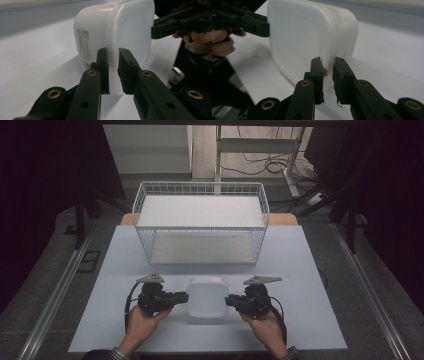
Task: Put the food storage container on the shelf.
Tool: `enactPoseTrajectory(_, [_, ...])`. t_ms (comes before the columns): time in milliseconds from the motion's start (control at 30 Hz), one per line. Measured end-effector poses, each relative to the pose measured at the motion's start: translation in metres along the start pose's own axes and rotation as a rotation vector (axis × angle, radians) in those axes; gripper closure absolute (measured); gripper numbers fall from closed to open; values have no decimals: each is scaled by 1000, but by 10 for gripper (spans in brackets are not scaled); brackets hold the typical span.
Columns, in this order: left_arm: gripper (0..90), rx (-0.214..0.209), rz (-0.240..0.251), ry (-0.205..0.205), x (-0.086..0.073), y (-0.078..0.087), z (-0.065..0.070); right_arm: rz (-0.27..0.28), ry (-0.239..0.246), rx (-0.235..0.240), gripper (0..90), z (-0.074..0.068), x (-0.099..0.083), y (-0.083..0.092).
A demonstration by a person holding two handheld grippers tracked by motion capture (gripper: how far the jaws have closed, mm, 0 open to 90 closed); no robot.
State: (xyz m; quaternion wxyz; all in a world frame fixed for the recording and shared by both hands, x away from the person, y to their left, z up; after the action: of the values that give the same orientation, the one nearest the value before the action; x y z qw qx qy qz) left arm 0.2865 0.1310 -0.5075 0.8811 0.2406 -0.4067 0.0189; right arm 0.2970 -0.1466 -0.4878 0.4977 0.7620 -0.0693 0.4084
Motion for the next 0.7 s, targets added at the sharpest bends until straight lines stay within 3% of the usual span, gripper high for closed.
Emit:
enactPoseTrajectory(367, [796,40,18,-22,11,6,4,66,35,-5,781,-2,10,3])
enactPoseTrajectory(700, [795,62,43,-70,39,16,13,130,74,-7,782,0,37,15])
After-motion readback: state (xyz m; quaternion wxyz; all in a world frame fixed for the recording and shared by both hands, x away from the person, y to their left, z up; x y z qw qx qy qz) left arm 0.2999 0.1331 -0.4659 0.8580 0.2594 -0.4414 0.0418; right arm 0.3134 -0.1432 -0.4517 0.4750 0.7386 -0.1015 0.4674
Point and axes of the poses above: each handheld gripper's, and its own axes: y roughly backward along the jaws, x roughly out of its top, z roughly to its right, the point moved 3 cm from there along -y, roughly forward along the jaws, and after that the axes turned 12 degrees about -x, right-handed, at the moved point
